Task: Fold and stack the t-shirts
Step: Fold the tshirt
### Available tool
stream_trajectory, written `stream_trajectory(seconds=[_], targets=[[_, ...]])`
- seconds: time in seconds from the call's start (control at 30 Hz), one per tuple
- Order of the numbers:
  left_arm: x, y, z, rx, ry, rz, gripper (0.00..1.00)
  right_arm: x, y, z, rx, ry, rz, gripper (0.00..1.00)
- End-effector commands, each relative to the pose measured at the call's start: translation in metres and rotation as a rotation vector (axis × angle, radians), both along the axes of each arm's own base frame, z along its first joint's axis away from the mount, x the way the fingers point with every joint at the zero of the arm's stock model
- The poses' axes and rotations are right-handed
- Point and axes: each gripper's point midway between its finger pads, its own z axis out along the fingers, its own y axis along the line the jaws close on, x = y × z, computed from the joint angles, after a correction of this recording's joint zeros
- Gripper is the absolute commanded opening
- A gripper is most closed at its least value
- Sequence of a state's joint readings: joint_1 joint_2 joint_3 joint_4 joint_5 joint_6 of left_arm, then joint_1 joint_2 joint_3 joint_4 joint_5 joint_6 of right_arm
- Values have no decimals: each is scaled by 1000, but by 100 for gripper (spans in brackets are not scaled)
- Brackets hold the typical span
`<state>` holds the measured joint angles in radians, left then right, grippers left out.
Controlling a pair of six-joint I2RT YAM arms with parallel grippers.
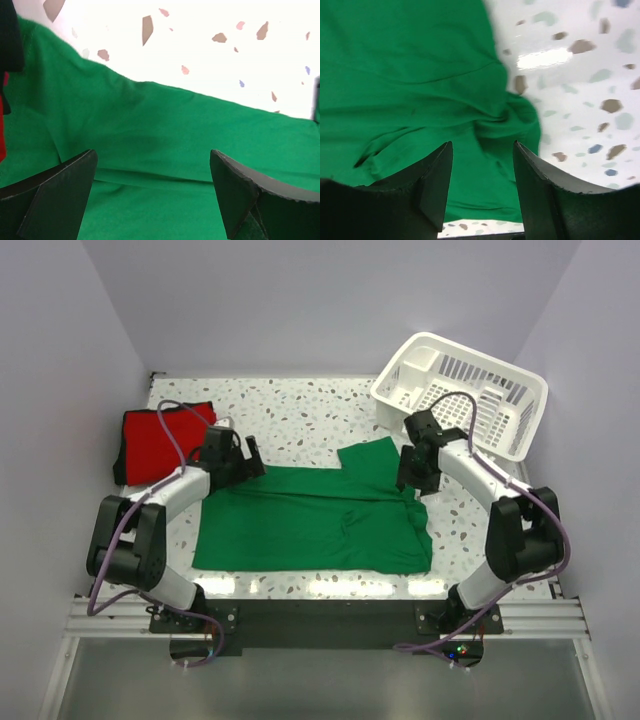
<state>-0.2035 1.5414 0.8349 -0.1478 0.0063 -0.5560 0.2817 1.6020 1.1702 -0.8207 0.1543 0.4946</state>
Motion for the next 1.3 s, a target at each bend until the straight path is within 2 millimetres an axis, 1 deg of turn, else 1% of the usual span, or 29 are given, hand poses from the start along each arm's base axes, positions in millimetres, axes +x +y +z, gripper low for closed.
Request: stream_trajectory(seconds=[0.0,0.03,0.07,0.1,0.17,0.2,0.23,0.27,0.3,0.33,0.37,0.47,0.57,0.67,0.73,0.77,0.8,0.83,0.9,0.93,0.97,1.03,1.07,1.1,1.13,1.2,1.27], targets=[[11,-8,37,-37,-91,-23,99,-3,38,-8,98,14,55,55],[10,-8,37,-41,-92,-22,99,-5,46,-13,110,25,74,55],[6,-7,32,-39,-80,-20,99,-6,54,-17,137,36,83,55],[6,-6,29,-41,-76,-17,99,-3,59,-25,147,43,87,55],[-1,-6,19,-38,-53,-17,99,-1,63,-34,153,48,96,55],[-1,-5,17,-39,-56,-15,99,2,68,-37,173,45,105,55],[-2,-4,13,-36,-52,-12,99,3,68,-45,163,63,106,55],[-7,-3,5,-31,-39,-12,99,5,67,-48,155,66,113,55],[-8,-2,2,-29,-36,-9,99,6,66,-51,145,69,114,55],[-11,-1,-3,-22,-23,-6,99,4,65,-59,136,93,114,55],[-15,1,-10,-16,-6,-3,99,5,66,-60,133,96,119,55],[-28,4,-24,-11,30,4,99,-2,63,-69,119,136,122,55],[-40,5,-31,-15,75,20,99,-13,55,-76,87,187,111,55],[-57,6,-36,-35,140,55,99,-30,47,-79,55,254,101,55],[-70,8,-40,-41,171,65,99,-37,43,-79,46,270,96,55],[-75,7,-40,-50,178,71,99,-42,40,-80,35,284,92,55],[-79,6,-41,-59,186,73,99,-46,38,-77,31,286,90,55],[-87,3,-42,-82,190,64,99,-48,37,-77,29,290,88,55],[-94,0,-42,-116,192,75,99,-58,33,-78,17,310,84,55],[-97,-3,-39,-130,187,71,99,-59,32,-75,21,301,82,55],[-103,-2,-43,-136,200,81,99,-65,29,-76,15,311,76,55],[-109,-2,-41,-142,199,84,99,-68,27,-73,13,302,73,55],[-115,-1,-44,-144,209,89,99,-74,25,-75,6,315,70,55],[-118,0,-44,-147,211,91,99,-76,24,-74,3,314,69,55],[-120,-1,-41,-154,201,91,99,-77,21,-74,-5,315,66,55],[-130,0,-44,-161,216,101,99,-85,18,-74,-11,324,62,55],[-136,-2,-42,-181,210,108,99,-90,14,-74,-19,325,57,55]])
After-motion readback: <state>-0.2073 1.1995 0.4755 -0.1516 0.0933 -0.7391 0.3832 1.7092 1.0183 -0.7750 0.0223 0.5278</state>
